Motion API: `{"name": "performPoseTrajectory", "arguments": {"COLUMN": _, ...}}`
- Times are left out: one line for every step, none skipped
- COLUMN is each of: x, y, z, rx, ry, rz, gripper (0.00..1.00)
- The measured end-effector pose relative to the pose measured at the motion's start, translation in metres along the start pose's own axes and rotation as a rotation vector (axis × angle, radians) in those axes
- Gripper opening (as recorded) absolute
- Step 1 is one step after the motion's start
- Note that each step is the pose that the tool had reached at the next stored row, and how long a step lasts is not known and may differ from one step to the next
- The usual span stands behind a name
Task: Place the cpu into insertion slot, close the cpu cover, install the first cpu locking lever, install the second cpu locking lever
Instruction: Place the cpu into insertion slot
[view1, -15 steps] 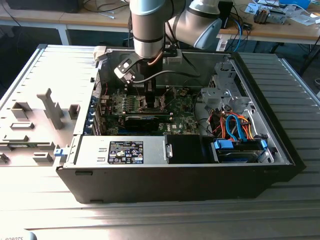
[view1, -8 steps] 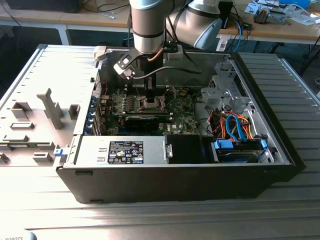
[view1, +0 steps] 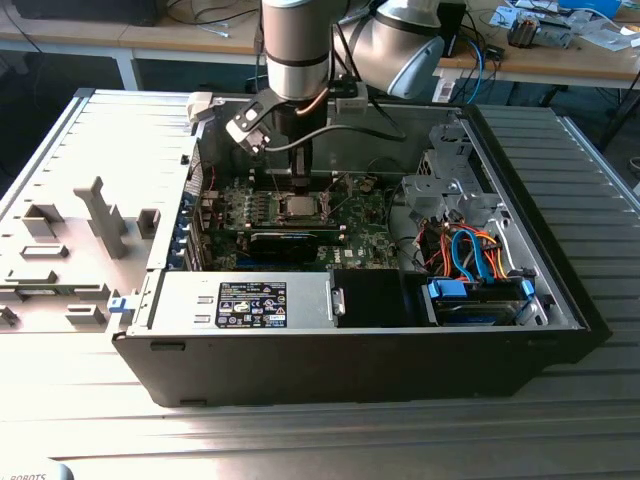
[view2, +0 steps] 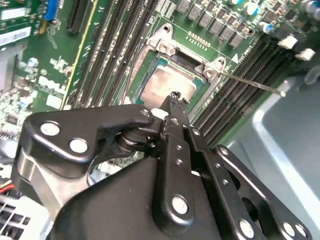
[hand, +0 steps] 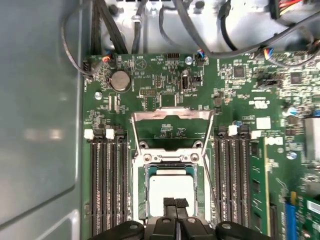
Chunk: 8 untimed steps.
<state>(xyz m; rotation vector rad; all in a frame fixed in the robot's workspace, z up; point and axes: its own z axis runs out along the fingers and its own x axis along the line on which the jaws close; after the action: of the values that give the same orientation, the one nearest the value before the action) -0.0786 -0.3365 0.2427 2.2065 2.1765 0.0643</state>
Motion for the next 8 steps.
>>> {"name": "performPoseTrajectory", "arguments": {"x": 0.0000, "y": 0.0003, "z": -0.0051, "rx": 0.0001, "ry": -0.0004, "rz": 0.000, "gripper": 0.11}}
{"name": "performPoseTrajectory", "arguments": {"x": 0.0000, "y": 0.0006, "z": -0.0095, "rx": 0.0001, "ry": -0.0009, "rz": 0.000, "gripper": 0.11}}
{"name": "performPoseTrajectory", "arguments": {"x": 0.0000, "y": 0.0007, "z": -0.0118, "rx": 0.0000, "ry": -0.0013, "rz": 0.000, "gripper": 0.11}}
{"name": "performPoseTrajectory", "arguments": {"x": 0.0000, "y": 0.0008, "z": -0.0141, "rx": 0.0000, "ry": -0.0019, "rz": 0.000, "gripper": 0.11}}
{"name": "performPoseTrajectory", "arguments": {"x": 0.0000, "y": 0.0010, "z": -0.0174, "rx": 0.0000, "ry": -0.0028, "rz": 0.000, "gripper": 0.11}}
{"name": "performPoseTrajectory", "arguments": {"x": 0.0000, "y": 0.0012, "z": -0.0198, "rx": 0.0000, "ry": -0.0037, "rz": 0.000, "gripper": 0.11}}
{"name": "performPoseTrajectory", "arguments": {"x": 0.0000, "y": 0.0012, "z": -0.0227, "rx": 0.0000, "ry": -0.0078, "rz": 0.000, "gripper": 0.11}}
{"name": "performPoseTrajectory", "arguments": {"x": 0.0000, "y": 0.0014, "z": -0.0247, "rx": -0.0001, "ry": -0.0136, "rz": -0.001, "gripper": 0.11}}
